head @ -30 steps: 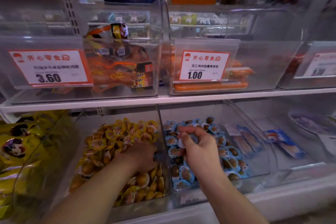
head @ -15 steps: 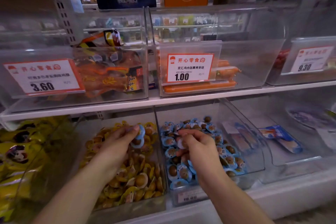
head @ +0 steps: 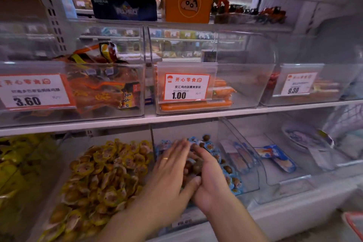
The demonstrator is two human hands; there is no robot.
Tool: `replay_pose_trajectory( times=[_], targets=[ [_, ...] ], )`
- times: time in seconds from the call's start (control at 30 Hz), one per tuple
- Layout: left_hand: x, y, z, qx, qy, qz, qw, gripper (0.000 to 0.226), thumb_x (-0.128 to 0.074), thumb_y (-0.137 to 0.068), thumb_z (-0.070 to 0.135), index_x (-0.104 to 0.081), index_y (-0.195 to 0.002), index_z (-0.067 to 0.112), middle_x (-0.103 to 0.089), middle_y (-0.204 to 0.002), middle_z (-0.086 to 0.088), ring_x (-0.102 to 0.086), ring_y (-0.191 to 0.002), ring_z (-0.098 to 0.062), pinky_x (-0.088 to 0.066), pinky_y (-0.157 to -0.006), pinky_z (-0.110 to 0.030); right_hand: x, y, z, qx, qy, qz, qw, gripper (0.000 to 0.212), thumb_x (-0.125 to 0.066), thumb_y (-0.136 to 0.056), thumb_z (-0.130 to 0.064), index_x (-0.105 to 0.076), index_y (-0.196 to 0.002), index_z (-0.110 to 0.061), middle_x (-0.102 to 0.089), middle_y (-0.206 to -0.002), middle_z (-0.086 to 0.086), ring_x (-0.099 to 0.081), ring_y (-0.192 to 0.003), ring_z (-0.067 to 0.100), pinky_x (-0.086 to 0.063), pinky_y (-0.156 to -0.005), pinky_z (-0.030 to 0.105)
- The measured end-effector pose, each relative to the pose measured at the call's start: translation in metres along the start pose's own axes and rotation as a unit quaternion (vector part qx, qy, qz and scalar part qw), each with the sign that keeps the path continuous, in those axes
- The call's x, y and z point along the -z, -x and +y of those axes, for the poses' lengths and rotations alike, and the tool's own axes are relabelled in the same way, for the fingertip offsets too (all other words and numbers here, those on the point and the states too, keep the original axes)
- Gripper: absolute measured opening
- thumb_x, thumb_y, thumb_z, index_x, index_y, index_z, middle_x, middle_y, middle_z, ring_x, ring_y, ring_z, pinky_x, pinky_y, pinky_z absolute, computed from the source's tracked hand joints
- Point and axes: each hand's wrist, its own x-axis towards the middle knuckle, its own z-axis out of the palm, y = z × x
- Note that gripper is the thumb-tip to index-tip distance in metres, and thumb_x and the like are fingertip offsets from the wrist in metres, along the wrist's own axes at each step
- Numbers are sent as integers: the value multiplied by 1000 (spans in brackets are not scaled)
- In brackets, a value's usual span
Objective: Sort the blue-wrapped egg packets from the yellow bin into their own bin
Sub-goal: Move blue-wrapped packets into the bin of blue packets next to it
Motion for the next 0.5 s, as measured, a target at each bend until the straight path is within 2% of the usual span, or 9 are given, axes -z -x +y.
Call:
replay_pose_trajectory(
  times=[0.03, 0.07, 0.13, 0.17, 0.2, 0.27, 0.3, 0.4, 0.5],
  targets=[
    [3, 6, -2, 8, 41, 2, 999, 82, -44, -95, 59, 16, -150, 50, 23, -156, 33, 20, -143, 11, 0, -120, -22, 5, -5, -3, 7, 14, 27, 1000, 35, -54, -99, -32, -73, -101, -2, -72, -71, 13, -67, -50, 22, -51, -43, 27],
    [9, 14, -7, 22, 89, 25, 996, 81, -44, -92, 66, 14, -148, 55, 20, -155, 37, 15, -142, 15, -6, -118, -21, 9, -10, -7, 25, 44, 54, 997, 31, -55, -99, -28, -70, -105, -1, -72, -72, 13, -64, -48, 20, -47, -39, 25],
    [27, 31, -22, 81, 221, 96, 967, 59, -45, -89, 73, -22, -143, 64, -21, -152, 41, -20, -137, 20, -29, -108, -21, 23, -21, -17, 100, 169, 117, 974, 26, -58, -97, -26, -69, -108, -6, -74, -84, 10, -66, -61, 20, -48, -48, 27],
    [35, 39, -33, 119, 297, 141, 937, 42, -49, -92, 65, -45, -133, 61, -47, -141, 33, -42, -128, 14, -38, -101, -23, 28, -25, -22, 151, 276, 144, 938, 28, -58, -97, -30, -69, -114, -11, -74, -94, 6, -66, -73, 18, -49, -60, 29],
    [40, 48, -47, 161, 363, 187, 899, 26, -51, -97, 50, -61, -120, 52, -64, -126, 21, -59, -117, 4, -46, -96, -28, 34, -27, -27, 202, 404, 161, 878, 32, -56, -97, -35, -67, -122, -16, -70, -103, 1, -64, -86, 17, -45, -71, 29],
    [43, 66, -73, 233, 394, 251, 853, 28, -49, -102, 19, -74, -100, 30, -76, -105, 0, -72, -97, -12, -58, -83, -33, 48, -31, -31, 271, 582, 166, 749, 36, -52, -99, -41, -64, -127, -21, -68, -109, 1, -62, -104, 22, -37, -78, 28],
    [43, 76, -83, 257, 392, 265, 843, 30, -48, -101, 10, -74, -97, 23, -76, -101, -8, -73, -89, -13, -60, -77, -29, 52, -31, -30, 288, 624, 169, 707, 35, -51, -100, -41, -66, -124, -20, -71, -108, 5, -64, -106, 27, -36, -76, 28],
    [45, 103, -101, 284, 368, 288, 837, 26, -48, -99, 2, -71, -97, 15, -75, -100, -11, -73, -82, -10, -55, -71, -14, 50, -29, -19, 348, 669, 184, 630, 27, -54, -99, -32, -71, -112, -16, -75, -100, 12, -68, -97, 33, -38, -69, 29],
    [57, 125, -112, 273, 268, 286, 879, 21, -54, -99, 16, -71, -99, 30, -74, -96, 13, -68, -90, 0, -50, -73, -10, 31, -15, -4, 436, 663, 165, 586, 18, -61, -95, -18, -74, -107, -13, -74, -100, 8, -67, -97, 31, -48, -78, 33]
  ],
)
